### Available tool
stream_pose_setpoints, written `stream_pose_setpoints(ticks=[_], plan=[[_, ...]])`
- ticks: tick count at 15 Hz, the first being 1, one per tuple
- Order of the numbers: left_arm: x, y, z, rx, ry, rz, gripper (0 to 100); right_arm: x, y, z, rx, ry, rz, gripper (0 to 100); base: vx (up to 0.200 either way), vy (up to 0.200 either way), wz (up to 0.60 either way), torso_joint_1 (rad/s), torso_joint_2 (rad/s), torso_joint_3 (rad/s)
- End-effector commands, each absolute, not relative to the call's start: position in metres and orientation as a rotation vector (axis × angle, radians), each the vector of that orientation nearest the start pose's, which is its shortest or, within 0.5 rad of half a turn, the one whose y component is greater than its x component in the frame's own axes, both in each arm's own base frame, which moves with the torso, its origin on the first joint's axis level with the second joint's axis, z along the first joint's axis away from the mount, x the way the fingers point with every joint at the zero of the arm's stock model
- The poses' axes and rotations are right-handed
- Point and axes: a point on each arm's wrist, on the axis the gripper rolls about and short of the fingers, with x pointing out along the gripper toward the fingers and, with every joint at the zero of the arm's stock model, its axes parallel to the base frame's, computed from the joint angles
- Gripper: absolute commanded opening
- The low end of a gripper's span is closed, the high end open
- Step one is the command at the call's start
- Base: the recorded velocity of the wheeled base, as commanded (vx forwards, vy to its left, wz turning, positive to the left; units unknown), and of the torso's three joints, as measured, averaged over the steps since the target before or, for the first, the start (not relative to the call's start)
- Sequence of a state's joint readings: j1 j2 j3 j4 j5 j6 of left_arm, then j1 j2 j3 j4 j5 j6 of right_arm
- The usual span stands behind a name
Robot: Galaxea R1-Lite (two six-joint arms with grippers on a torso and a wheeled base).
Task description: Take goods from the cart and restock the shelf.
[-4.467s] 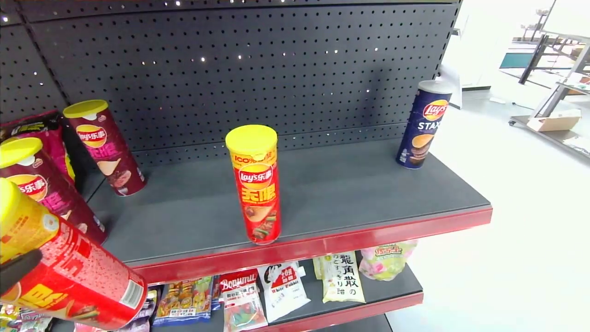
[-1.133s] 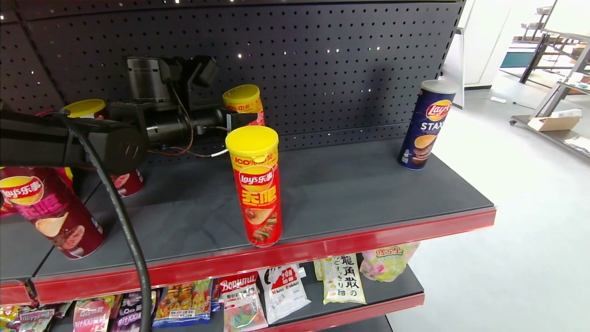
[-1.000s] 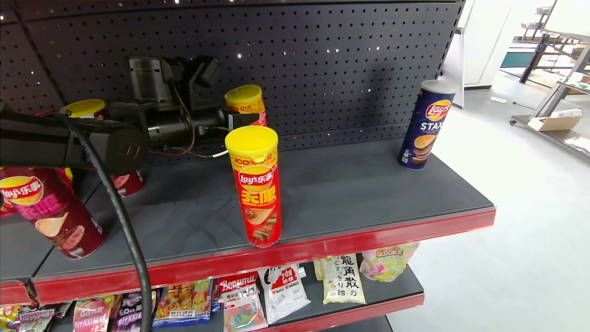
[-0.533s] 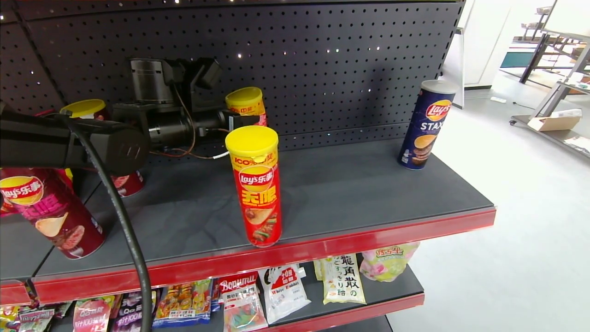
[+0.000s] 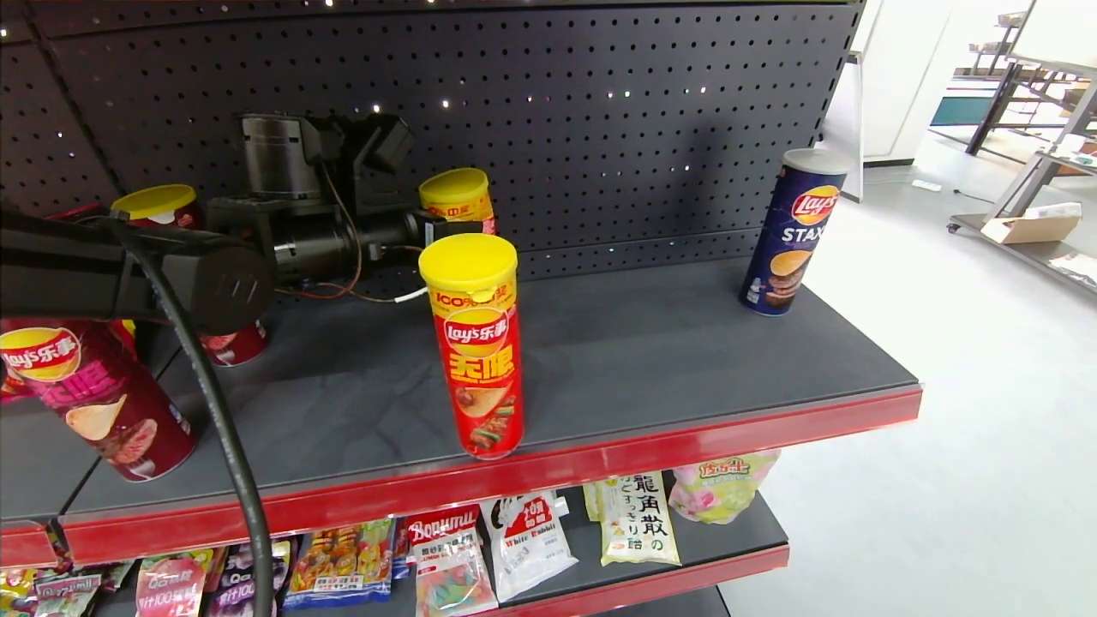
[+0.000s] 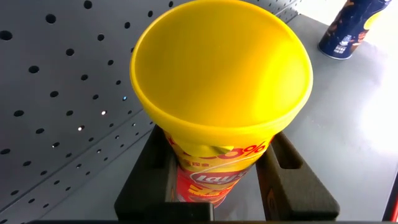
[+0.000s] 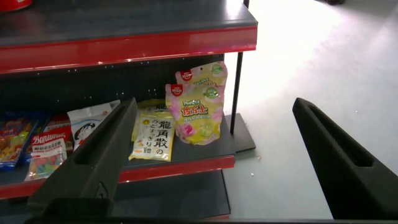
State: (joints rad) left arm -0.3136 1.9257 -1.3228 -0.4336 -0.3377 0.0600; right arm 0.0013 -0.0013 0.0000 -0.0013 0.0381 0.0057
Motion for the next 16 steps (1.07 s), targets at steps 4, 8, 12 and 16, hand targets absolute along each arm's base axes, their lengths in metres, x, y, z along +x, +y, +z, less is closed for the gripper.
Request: stream_pose_setpoints(ticks=[4, 8, 12, 16], plan=[[0.3682, -0.1282, 0.2282, 0.057, 0.15, -0.657, 0, -0.0228, 0.0008, 0.0756, 0.006, -0.001, 0.04, 100, 0.0, 0.0, 0.0, 0.0, 0.0, 0.0], [0.3681, -0.1282, 0.2278, 0.057, 0.152, -0.657, 100, -0.0228, 0.0008, 0.0756, 0.006, -0.001, 0.04, 100, 0.0, 0.0, 0.0, 0.0, 0.0, 0.0], [0.3677, -0.1281, 0.2281, 0.056, 0.154, -0.657, 100, -0.0228, 0.0008, 0.0756, 0.006, -0.001, 0.04, 100, 0.0, 0.0, 0.0, 0.0, 0.0, 0.0], [0.3627, -0.1264, 0.2296, 0.056, 0.154, -0.657, 100, -0.0228, 0.0008, 0.0758, 0.006, -0.003, 0.04, 100, 0.0, 0.0, 0.0, 0.0, 0.0, 0.0]])
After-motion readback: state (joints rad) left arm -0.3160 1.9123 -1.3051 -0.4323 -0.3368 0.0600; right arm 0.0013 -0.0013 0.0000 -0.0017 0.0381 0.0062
